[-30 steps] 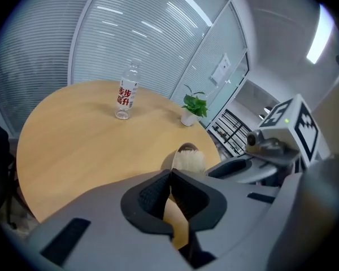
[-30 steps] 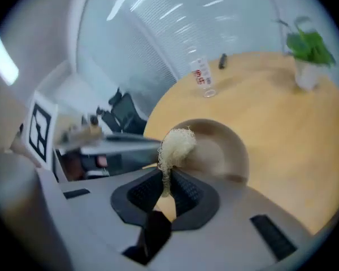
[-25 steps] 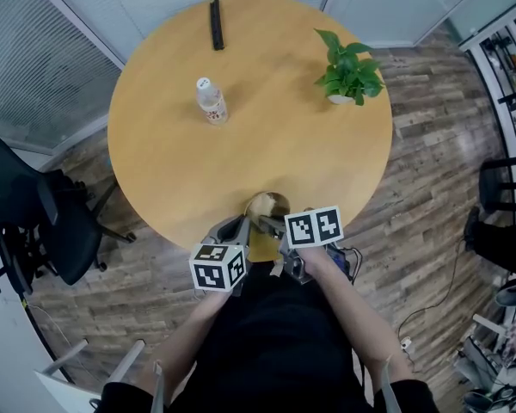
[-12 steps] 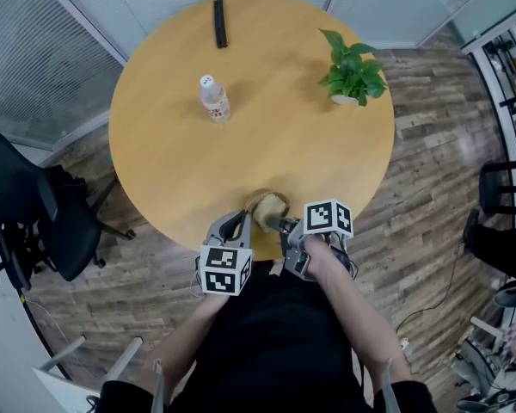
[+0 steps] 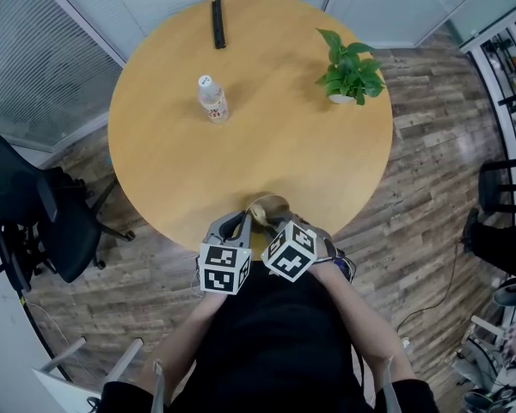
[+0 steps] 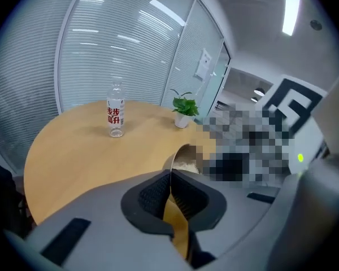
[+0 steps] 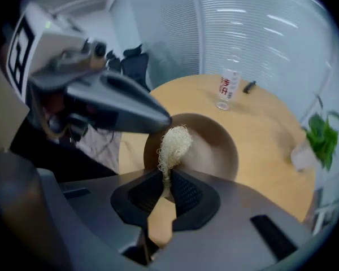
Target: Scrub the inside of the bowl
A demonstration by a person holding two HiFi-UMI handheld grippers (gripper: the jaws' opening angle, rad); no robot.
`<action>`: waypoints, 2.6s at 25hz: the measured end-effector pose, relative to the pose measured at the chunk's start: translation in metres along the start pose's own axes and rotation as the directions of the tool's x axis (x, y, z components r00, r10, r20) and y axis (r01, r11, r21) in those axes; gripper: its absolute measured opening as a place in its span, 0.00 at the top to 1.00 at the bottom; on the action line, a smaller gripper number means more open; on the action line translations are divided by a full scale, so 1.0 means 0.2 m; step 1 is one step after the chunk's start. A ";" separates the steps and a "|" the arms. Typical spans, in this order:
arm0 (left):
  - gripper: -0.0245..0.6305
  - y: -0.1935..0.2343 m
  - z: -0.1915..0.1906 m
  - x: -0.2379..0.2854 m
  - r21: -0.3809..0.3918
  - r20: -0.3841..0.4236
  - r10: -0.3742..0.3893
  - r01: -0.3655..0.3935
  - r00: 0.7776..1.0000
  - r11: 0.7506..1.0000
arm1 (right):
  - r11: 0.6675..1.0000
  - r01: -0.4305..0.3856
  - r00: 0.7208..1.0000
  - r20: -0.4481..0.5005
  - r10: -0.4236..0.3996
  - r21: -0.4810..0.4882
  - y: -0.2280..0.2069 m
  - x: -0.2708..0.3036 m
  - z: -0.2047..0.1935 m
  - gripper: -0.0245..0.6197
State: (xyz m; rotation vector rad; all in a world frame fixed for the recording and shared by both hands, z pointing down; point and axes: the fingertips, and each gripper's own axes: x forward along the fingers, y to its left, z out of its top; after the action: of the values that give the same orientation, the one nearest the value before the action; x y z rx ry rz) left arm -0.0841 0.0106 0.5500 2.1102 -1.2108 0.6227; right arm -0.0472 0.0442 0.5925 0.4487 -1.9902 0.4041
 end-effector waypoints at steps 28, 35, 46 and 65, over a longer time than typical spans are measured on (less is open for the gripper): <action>0.94 0.07 0.08 0.02 -0.330 0.108 -0.164 0.191 0.981 0.925 | 0.959 -0.280 0.923 0.289 0.254 0.051 -0.01 -0.08 0.01 0.89; 0.94 0.17 -0.06 0.18 -0.562 0.080 -0.170 0.185 0.982 0.806 | 0.936 -0.247 0.909 0.395 0.134 0.251 -0.21 -0.18 0.02 0.89; 0.94 0.25 -0.07 0.43 -0.682 0.062 -0.095 0.112 0.994 0.722 | 0.814 -0.148 0.860 0.479 -0.174 0.562 -0.50 -0.58 -0.18 0.89; 0.94 0.32 -0.06 0.50 -0.688 0.077 -0.021 0.068 0.997 0.723 | 0.707 -0.112 0.828 0.458 -0.322 0.699 -0.59 -0.76 -0.42 0.89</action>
State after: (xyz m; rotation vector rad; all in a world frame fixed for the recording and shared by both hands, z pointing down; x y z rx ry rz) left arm -0.0939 -0.0644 0.6411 1.5089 -1.1790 0.0363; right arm 0.1383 0.0007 0.5022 1.3012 -2.2881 1.0806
